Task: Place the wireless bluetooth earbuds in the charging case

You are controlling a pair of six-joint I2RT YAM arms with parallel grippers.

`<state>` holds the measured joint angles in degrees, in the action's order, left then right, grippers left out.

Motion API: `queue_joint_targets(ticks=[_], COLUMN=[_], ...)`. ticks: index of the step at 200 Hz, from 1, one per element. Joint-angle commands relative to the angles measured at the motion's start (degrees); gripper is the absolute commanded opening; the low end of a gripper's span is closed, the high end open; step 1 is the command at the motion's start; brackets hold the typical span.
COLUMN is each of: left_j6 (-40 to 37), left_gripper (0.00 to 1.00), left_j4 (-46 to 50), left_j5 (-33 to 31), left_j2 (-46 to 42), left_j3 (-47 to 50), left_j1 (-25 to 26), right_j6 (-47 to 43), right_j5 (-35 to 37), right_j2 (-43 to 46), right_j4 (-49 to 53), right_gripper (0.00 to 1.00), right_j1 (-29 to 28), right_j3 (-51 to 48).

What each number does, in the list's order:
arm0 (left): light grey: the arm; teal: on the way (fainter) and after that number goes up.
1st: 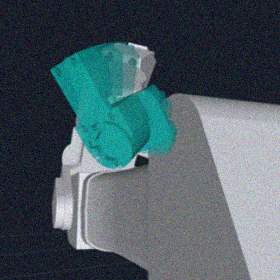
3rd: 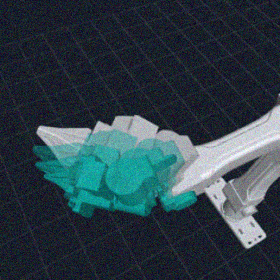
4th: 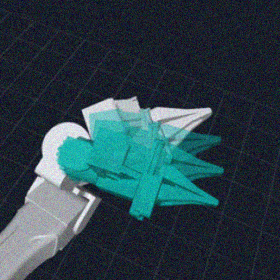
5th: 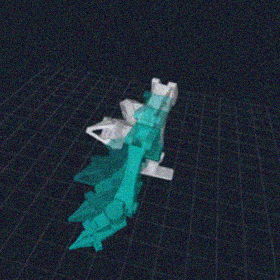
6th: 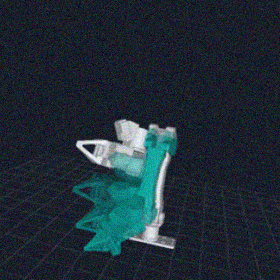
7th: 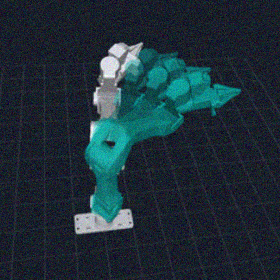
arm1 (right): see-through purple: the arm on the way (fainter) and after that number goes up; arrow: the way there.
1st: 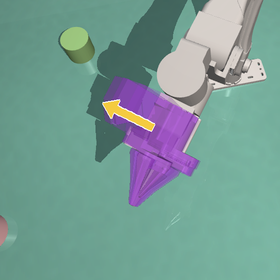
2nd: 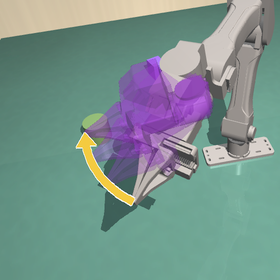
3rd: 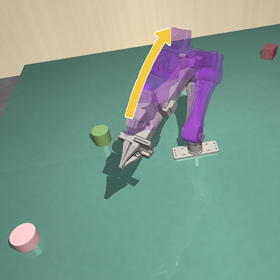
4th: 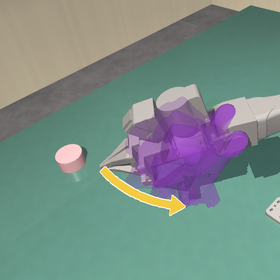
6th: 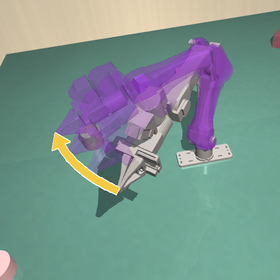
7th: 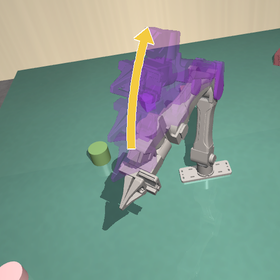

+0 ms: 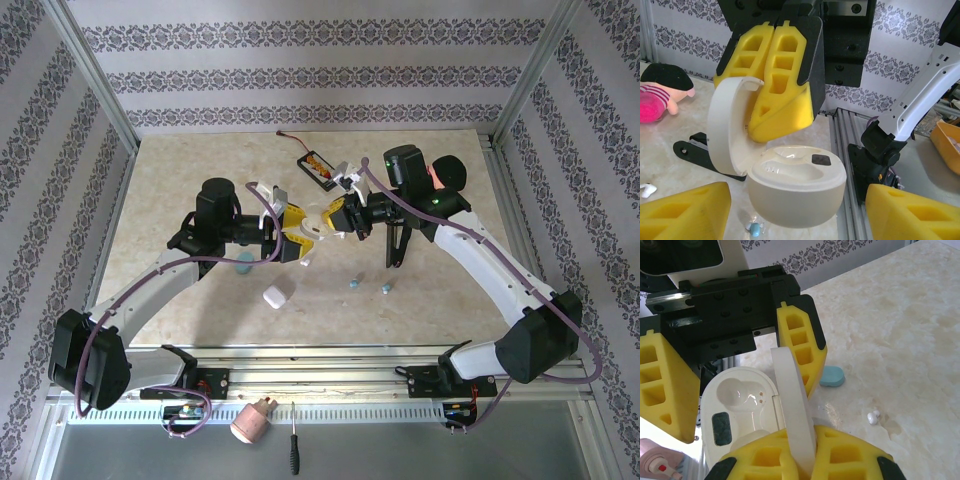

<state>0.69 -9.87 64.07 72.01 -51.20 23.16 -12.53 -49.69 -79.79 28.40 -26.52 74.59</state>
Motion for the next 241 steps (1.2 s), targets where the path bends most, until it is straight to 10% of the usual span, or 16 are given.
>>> queue_joint_targets(ticks=[1, 241], left_j6=[1.74, 0.55], left_gripper=[0.69, 0.41], left_j4=[-3.85, -4.5], left_j5=[1.27, 2.71], left_j2=[0.23, 0.73], left_j3=[-1.2, -1.28], left_j1=[0.4, 1.1], right_j6=[-0.38, 1.02], right_j5=[0.17, -0.46], right_j2=[0.95, 0.65], right_j4=[-1.07, -2.28], right_gripper=[0.0, 0.0], right_j1=[-0.72, -1.51], right_j3=[-0.45, -0.18])
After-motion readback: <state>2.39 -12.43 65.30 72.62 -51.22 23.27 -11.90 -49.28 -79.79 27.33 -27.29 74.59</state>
